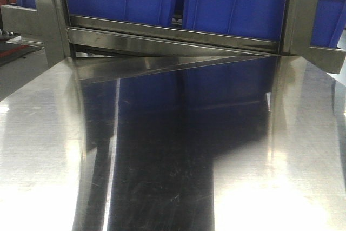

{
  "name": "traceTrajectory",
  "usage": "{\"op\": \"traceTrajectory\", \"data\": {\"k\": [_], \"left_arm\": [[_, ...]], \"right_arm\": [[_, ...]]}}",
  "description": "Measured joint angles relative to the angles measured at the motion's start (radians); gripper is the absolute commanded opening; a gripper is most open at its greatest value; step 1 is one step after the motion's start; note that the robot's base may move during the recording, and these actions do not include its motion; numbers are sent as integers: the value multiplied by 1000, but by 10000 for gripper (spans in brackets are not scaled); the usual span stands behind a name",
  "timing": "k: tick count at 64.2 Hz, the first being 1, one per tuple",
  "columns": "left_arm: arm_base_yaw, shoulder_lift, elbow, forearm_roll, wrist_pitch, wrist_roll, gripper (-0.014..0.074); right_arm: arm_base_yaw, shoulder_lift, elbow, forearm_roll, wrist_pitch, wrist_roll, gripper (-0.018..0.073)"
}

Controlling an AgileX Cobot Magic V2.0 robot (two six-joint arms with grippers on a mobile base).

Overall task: Place yellow foam block on left shelf second layer
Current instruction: 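Lift the yellow foam cube off the table with the right gripper, then drive the base away from the table holding the cube in the right gripper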

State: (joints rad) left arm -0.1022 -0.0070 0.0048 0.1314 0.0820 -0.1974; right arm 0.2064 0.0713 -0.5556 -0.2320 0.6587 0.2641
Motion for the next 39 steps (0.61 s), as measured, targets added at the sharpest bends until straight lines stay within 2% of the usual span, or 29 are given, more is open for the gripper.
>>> {"op": "traceTrajectory", "data": {"k": [39], "left_arm": [[0,0,0,0,0,0,136]], "right_arm": [[0,0,0,0,0,0,316]]}}
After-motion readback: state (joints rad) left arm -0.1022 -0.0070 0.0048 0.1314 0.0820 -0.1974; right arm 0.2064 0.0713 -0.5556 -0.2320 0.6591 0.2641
